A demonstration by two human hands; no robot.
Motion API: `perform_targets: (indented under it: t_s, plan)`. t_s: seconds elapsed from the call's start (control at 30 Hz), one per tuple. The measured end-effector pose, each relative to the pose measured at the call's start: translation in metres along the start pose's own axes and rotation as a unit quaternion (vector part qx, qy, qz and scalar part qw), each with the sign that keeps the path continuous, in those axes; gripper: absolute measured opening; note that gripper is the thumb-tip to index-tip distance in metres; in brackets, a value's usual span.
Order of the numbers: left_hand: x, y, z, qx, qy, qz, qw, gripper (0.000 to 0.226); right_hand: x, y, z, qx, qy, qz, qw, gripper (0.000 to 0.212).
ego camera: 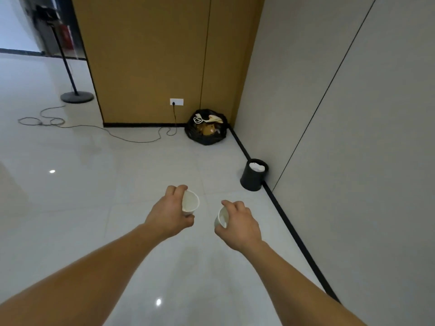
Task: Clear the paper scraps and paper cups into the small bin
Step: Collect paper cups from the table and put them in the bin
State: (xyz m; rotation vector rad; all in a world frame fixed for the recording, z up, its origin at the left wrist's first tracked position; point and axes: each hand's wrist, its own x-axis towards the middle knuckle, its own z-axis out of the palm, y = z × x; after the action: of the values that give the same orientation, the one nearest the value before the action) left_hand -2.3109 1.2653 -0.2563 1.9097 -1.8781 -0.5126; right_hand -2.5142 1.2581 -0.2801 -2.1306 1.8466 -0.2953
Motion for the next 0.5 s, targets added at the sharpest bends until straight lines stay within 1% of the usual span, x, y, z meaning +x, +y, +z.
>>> perform_targets:
  t_s: [0.1, 0.27, 0.37, 0.5]
  plan:
    - [0.059, 0.008, 0.007, -0.005, -0.018, 0.023, 1.0, 0.078, 0.042, 0.016, -0.008, -0.002, 0.007, 0.037, 0.999, 0.071]
    - [0.157, 0.035, 0.035, 0.006, -0.047, 0.071, 0.996, 0.078, 0.115, 0.065, -0.019, 0.008, 0.021, 0.091, 0.996, 0.071]
    - [0.217, 0.061, 0.059, 0.007, -0.057, 0.09, 0.994, 0.078, 0.166, 0.103, -0.027, 0.011, 0.033, 0.103, 0.994, 0.071]
    - [0.291, 0.103, 0.086, 0.01, -0.074, 0.091, 0.993, 0.081, 0.23, 0.152, -0.052, 0.019, 0.04, 0.119, 0.992, 0.07]
